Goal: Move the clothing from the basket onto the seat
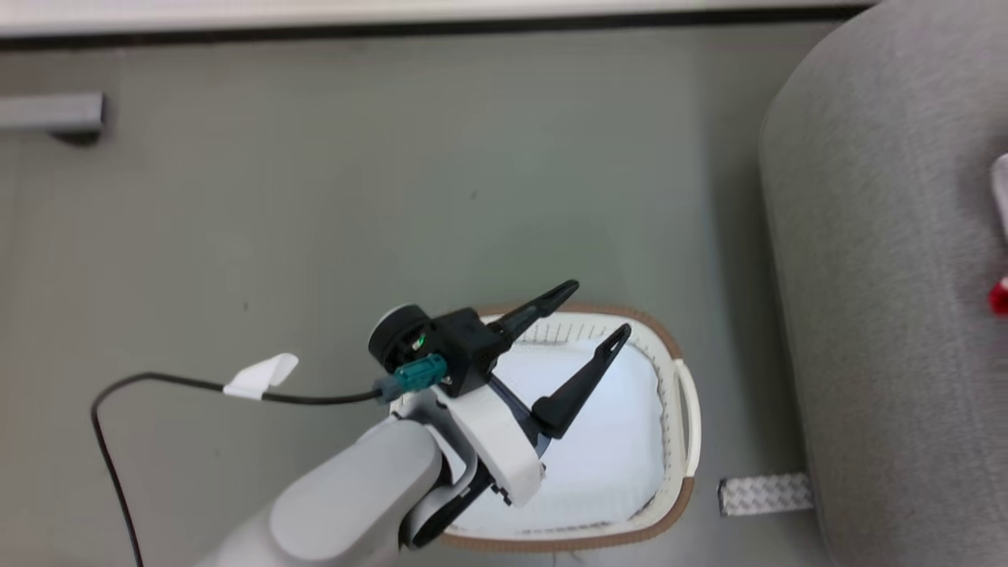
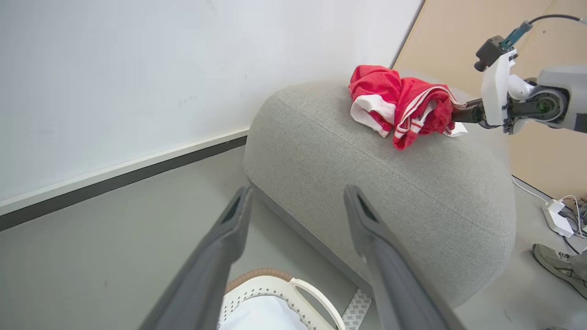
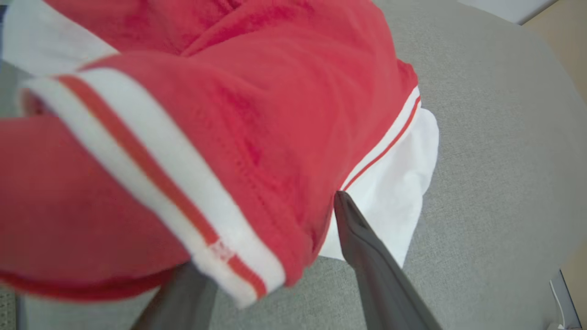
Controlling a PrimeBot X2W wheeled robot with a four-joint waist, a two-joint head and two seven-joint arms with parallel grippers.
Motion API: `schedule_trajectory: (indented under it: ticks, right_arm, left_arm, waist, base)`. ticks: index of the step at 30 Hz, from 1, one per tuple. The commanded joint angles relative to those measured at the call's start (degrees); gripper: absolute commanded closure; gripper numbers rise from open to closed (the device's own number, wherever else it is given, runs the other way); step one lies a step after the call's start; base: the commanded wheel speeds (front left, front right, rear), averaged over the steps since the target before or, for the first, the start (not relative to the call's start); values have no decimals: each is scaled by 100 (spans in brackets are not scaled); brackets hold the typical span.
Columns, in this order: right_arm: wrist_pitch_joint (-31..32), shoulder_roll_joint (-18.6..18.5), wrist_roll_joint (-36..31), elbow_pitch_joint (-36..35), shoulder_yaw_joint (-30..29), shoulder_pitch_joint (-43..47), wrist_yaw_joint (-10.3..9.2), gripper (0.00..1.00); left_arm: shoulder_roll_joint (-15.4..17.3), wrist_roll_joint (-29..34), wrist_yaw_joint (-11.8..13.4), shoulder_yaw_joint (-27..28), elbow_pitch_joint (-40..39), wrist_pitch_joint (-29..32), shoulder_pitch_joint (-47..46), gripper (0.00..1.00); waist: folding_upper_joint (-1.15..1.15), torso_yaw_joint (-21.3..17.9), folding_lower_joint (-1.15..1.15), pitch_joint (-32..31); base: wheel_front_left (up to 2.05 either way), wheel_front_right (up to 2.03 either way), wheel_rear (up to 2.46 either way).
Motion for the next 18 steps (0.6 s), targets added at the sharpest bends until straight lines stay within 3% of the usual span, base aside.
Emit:
schedule_trajectory:
  ticks: [1, 10, 18]
  right_arm:
    - [139, -130, 211, -151, 215, 211, -15, 0]
    - [632, -655, 1212, -1258, 1237, 1002, -15, 0]
    - [356, -856, 1894, -2483, 1595, 1301, -14, 0]
  left_arm:
    - [-49, -87, 15, 28, 87, -51, 195, 0]
    - [-94, -391, 208, 309, 332, -129, 832, 0]
    - [114, -611, 511, 903, 277, -139, 1326, 0]
  waist:
    - [0, -157, 0, -613]
    - [0, -235, 0, -1882]
    - [0, -83, 0, -2539]
  base:
    - [0, 0, 0]
    - [0, 0, 0]
    - [0, 0, 0]
